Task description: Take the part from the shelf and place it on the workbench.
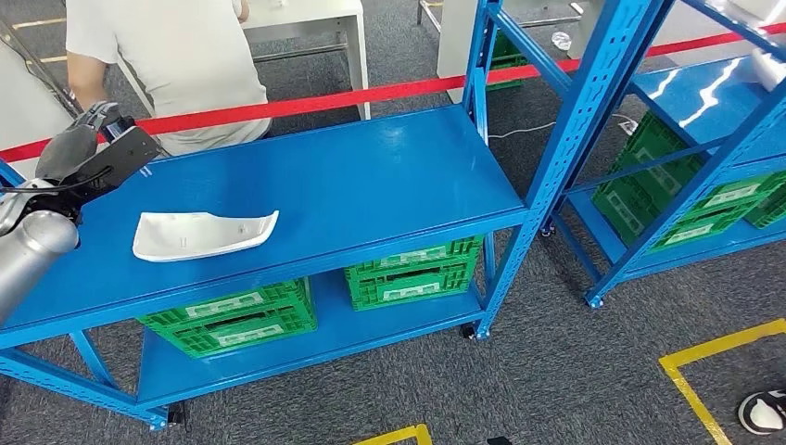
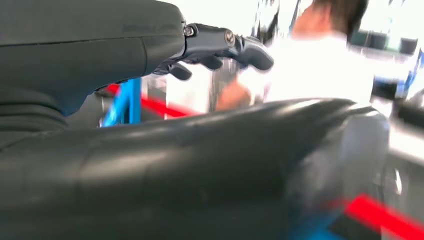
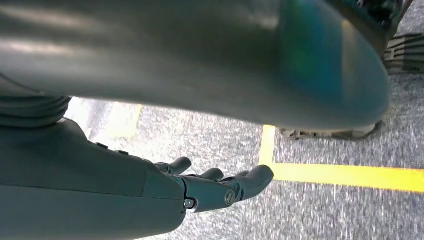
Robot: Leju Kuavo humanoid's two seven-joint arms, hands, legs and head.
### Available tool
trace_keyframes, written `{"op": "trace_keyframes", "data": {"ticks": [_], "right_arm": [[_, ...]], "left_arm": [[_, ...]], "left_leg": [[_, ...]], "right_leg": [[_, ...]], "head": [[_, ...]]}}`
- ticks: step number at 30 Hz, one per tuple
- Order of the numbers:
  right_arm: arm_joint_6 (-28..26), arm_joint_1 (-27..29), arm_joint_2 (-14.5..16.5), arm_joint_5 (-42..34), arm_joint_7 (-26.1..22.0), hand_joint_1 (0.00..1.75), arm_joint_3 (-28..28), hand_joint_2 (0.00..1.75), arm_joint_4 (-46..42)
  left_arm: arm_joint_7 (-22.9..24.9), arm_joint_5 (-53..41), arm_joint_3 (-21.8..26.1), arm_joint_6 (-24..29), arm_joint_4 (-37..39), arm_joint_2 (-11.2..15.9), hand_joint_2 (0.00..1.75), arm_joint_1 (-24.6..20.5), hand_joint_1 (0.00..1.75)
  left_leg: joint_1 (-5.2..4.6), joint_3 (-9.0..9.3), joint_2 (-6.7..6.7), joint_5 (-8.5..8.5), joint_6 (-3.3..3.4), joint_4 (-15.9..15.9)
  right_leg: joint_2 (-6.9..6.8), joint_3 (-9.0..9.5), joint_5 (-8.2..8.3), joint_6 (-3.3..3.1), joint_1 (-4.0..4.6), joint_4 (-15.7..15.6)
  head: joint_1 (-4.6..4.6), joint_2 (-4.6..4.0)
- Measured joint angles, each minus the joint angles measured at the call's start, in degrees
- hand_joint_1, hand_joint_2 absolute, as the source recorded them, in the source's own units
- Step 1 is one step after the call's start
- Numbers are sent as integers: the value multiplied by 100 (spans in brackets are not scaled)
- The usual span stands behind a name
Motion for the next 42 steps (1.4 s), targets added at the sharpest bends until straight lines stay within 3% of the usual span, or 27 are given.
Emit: {"op": "trace_keyframes", "data": {"ticks": [2,4,6,7,8,9,11,13,17,22,29,42], "right_arm": [[1,-9,-10,25,5,0,-1,0,-4],[3,-17,-8,44,10,0,-1,0,-4],[4,-21,-8,68,18,0,-2,0,-4],[4,-14,-8,79,22,0,-4,0,-4],[3,-6,-8,89,24,0,-11,0,-4],[3,0,-9,96,25,0,-19,0,-4],[2,-1,-15,101,18,0,-34,0,-4],[2,-17,-20,101,16,0,-38,0,-4],[2,-18,-21,101,24,0,-43,0,-4],[1,-19,-25,94,27,0,-81,0,-4],[2,-21,-25,107,29,0,-171,0,-4],[2,-25,-25,234,31,0,-234,0,-4]], "left_arm": [[-76,23,165,-360,-47,0,175,12,0],[-218,43,404,-685,-96,12,175,68,0],[-392,46,732,-1085,-162,39,175,212,0],[-481,31,892,-1263,-203,56,175,312,0],[-578,8,1052,-1417,-253,73,175,412,0],[-665,-18,1202,-1526,-306,89,175,498,0],[-782,-53,1465,-1640,-396,114,175,598,0],[-809,-62,1658,-1675,-451,148,175,628,0],[-859,-94,1905,-1770,-543,212,175,670,0],[-1189,-217,2347,-2171,-726,215,175,833,0],[-1276,-1061,2928,-2229,-974,166,175,1153,0],[-1189,-2586,3183,-2276,-924,118,175,1453,0]], "left_leg": [[34,67,7,-46,50,-48],[44,129,15,-104,89,-68],[45,193,21,-180,110,-68],[43,233,22,-222,111,-62],[43,280,19,-265,108,-54],[42,332,16,-309,103,-42],[36,420,12,-390,77,-17],[23,450,8,-439,32,1],[11,473,13,-439,34,-34],[12,503,19,-415,-17,-78],[16,506,19,-409,-56,-88],[11,501,17,-412,-58,-85]], "right_leg": [[-53,-16,-76,53,19,86],[-116,-347,-258,104,4,630],[-145,-893,-441,141,-19,1408],[-150,-1098,-408,148,-23,1626],[-152,-1204,-251,145,-24,1628],[-154,-1203,8,134,-22,1413],[-165,-1009,539,80,-5,676],[-171,-827,709,26,12,187],[-156,-763,692,5,24,78],[-149,-763,690,-29,25,83],[-150,-765,686,-48,26,89],[-151,-763,686,-46,6,84]], "head": [[12,0],[32,0],[39,0],[39,0],[39,0],[40,0],[39,0],[37,0],[31,0],[31,0],[32,0],[31,0]]}}
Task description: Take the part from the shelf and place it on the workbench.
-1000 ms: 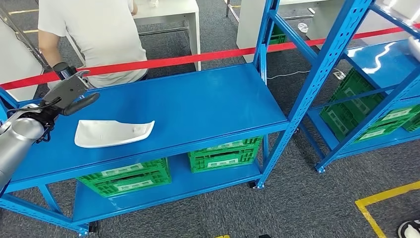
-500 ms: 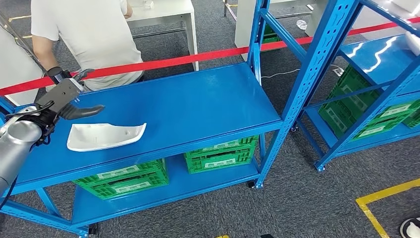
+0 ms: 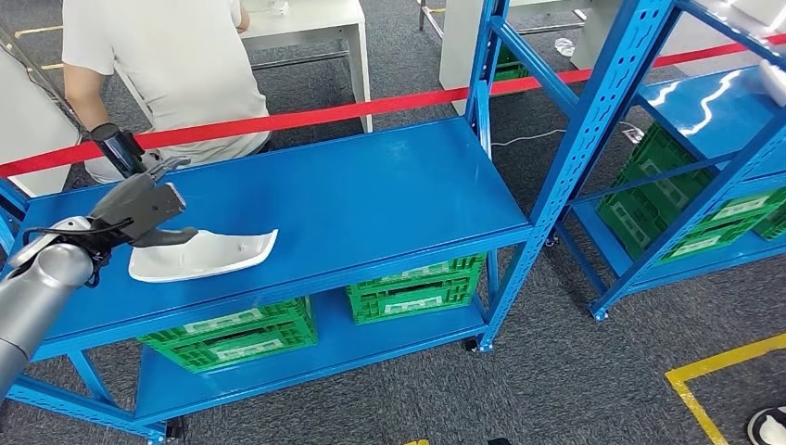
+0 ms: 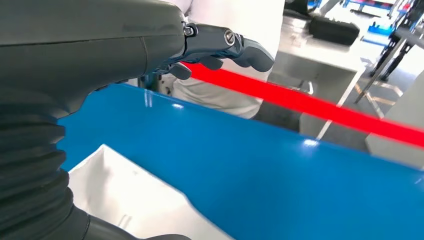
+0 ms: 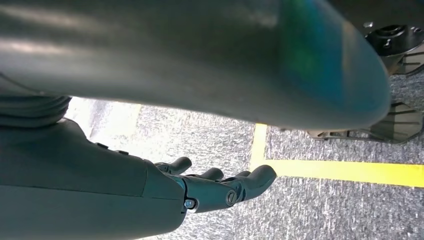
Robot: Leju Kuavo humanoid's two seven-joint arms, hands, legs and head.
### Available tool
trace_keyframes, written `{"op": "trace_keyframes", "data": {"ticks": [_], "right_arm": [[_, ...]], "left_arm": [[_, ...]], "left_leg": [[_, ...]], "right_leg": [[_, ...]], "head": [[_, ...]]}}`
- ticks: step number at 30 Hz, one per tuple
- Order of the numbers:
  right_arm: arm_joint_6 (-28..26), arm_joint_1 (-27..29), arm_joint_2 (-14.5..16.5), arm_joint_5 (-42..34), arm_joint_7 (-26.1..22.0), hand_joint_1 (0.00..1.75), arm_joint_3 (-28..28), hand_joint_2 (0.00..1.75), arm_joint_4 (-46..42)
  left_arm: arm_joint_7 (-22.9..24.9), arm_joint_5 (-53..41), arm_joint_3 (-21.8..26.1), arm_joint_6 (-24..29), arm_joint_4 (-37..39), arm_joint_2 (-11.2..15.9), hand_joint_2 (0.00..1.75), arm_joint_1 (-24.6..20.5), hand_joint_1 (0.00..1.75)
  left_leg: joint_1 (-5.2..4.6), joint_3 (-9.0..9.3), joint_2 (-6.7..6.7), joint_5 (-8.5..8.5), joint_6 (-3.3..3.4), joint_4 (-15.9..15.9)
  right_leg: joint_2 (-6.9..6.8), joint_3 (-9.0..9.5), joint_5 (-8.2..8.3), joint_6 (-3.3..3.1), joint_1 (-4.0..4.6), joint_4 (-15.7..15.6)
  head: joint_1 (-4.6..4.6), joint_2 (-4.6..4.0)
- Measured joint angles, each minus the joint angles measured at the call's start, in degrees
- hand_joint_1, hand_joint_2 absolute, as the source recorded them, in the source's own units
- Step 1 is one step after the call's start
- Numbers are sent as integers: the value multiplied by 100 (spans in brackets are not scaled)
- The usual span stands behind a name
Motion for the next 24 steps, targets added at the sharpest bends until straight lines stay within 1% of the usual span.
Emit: {"op": "trace_keyframes", "data": {"ticks": [3,7,10,14,24], "right_arm": [[0,0,0,27,15,0,-9,0,0],[0,0,0,38,20,0,-35,0,0],[0,0,0,41,20,0,-39,0,0],[0,1,0,75,20,0,-42,0,0],[-1,-2,0,118,16,0,-95,0,0]], "left_arm": [[-70,-179,1,-156,45,-15,175,71,0],[-113,-231,1,-257,86,-25,175,101,0],[-176,-276,4,-428,113,-23,175,104,0],[-254,-469,5,-599,148,15,175,135,0],[-175,-941,-17,-835,296,73,175,204,0]], "left_leg": [[-2,-1,0,0,0,0],[-2,-1,0,-2,3,1],[-1,-1,0,-3,5,1],[-1,-1,1,-3,4,0],[-2,-3,-1,-4,5,1]], "right_leg": [[0,0,0,0,-1,0],[0,-1,0,1,-1,0],[0,-1,0,0,-1,0],[1,-1,0,0,0,0],[-3,-2,-2,3,-1,0]], "head": [[0,0],[0,0],[0,0],[0,0],[1,0]]}}
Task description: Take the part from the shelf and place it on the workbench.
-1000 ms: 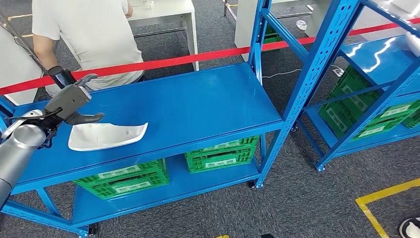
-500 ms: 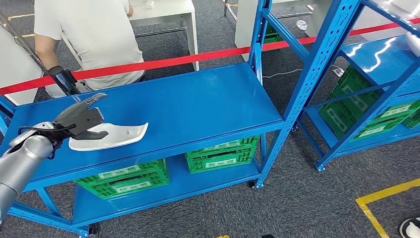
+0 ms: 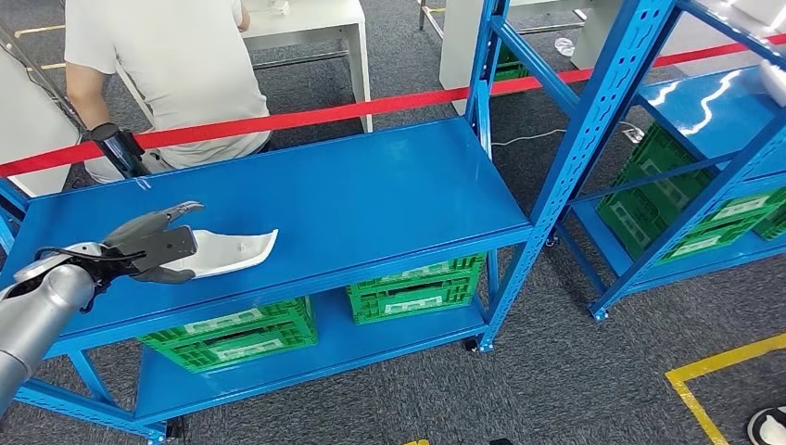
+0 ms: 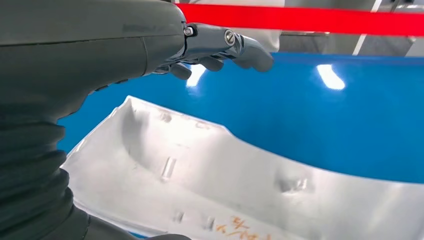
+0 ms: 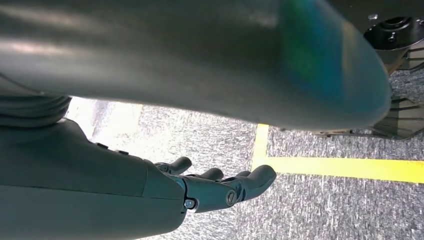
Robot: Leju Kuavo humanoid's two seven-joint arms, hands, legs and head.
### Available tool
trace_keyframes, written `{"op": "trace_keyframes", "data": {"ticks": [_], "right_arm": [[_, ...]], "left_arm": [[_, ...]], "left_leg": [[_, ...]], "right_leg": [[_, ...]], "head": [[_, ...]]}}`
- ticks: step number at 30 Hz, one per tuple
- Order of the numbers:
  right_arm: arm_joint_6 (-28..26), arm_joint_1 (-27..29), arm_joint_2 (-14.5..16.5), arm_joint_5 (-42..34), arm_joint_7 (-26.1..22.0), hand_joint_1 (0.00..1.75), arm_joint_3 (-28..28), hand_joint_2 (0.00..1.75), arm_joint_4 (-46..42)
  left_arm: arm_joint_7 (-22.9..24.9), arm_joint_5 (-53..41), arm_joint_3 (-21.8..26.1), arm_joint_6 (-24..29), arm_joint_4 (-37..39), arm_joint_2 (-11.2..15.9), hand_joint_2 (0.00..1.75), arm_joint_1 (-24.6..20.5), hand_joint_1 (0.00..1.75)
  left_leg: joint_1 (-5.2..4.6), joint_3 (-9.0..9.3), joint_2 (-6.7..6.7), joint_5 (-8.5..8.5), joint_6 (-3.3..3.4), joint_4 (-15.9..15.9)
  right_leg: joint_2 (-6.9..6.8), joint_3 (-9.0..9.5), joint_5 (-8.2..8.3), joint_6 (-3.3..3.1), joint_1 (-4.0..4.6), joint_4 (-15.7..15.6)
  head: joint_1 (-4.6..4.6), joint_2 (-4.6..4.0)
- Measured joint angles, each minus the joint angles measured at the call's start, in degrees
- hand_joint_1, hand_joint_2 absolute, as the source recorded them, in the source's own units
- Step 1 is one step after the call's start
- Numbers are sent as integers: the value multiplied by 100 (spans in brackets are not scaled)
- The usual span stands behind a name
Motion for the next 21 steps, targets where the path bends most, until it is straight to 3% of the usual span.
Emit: {"op": "trace_keyframes", "data": {"ticks": [21], "right_arm": [[1,-8,0,97,4,0,-42,0,0]], "left_arm": [[555,-1091,-346,417,297,-171,175,62,0]], "left_leg": [[-1,0,1,-1,1,1]], "right_leg": [[1,-1,0,0,-1,-1]], "head": [[-1,0]]}}
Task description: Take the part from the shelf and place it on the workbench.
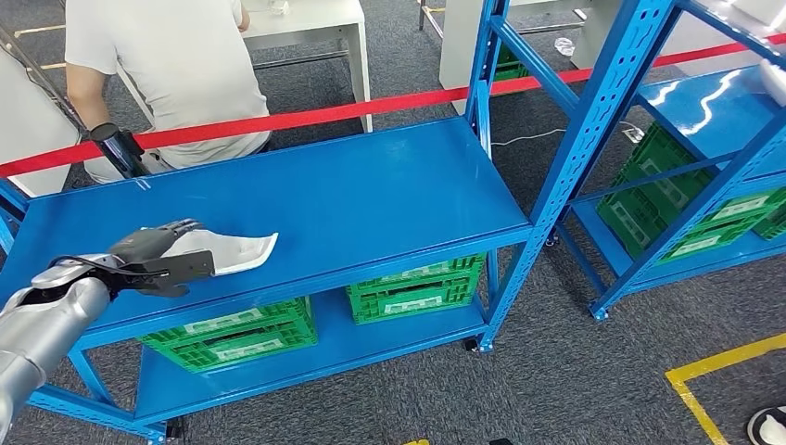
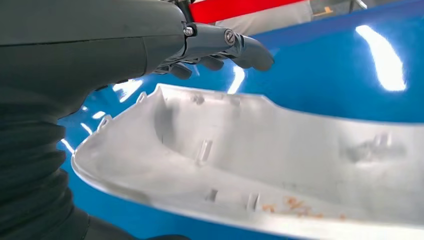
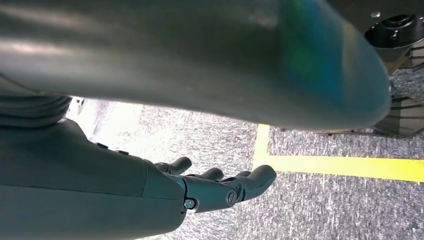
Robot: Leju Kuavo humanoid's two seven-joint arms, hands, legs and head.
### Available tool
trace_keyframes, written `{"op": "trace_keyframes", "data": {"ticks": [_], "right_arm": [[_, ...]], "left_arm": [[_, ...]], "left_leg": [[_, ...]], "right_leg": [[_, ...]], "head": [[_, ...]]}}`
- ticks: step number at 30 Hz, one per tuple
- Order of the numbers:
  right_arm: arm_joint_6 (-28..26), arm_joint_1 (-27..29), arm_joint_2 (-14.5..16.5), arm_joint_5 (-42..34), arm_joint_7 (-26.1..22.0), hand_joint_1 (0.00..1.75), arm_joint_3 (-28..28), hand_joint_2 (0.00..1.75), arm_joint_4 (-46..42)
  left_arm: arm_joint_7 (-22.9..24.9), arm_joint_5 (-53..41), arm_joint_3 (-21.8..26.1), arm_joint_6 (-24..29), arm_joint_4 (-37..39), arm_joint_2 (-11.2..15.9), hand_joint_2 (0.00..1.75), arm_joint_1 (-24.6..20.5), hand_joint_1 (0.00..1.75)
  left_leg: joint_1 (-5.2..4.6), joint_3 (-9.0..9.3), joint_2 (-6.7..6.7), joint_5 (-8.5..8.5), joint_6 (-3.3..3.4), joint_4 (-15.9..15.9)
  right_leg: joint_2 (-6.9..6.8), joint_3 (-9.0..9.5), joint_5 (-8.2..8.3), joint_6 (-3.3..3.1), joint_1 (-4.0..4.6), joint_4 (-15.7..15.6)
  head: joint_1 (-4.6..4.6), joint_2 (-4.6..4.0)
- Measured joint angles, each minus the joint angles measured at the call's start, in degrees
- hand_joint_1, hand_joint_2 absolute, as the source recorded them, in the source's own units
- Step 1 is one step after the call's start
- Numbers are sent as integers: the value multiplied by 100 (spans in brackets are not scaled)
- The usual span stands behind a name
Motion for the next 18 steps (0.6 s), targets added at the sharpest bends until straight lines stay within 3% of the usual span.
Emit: {"op": "trace_keyframes", "data": {"ticks": [3,4,7,8,14,18], "right_arm": [[1,-3,0,13,2,0,-1,0,0],[1,-4,0,17,4,0,-1,0,0],[0,-4,0,42,11,0,-1,0,0],[0,-3,0,53,14,0,-1,0,0],[0,-4,0,87,44,0,-1,0,0],[1,-4,0,128,44,0,-1,0,0]], "left_arm": [[23,-59,-69,8,44,-28,175,7,0],[28,-70,-89,8,55,-36,175,10,8],[31,-105,-126,-9,78,-46,175,20,123],[24,-110,-133,-20,84,-46,175,22,154],[-8,-117,-149,-74,110,-45,175,28,175],[-10,-117,-155,-71,116,-30,175,47,175]], "left_leg": [[0,0,-1,0,0,0],[0,-1,-1,0,0,0],[0,-1,-1,-1,0,0],[0,-1,-1,-1,-1,0],[0,-2,-1,-1,-1,0],[0,-2,-1,-1,-1,0]], "right_leg": [[-1,0,0,0,0,0],[-1,0,0,0,0,0],[0,0,0,0,0,0],[0,0,0,0,0,0],[-1,0,0,0,0,0],[-1,0,0,0,0,0]], "head": [[0,0],[0,0],[0,0],[0,0],[0,0],[0,0]]}}
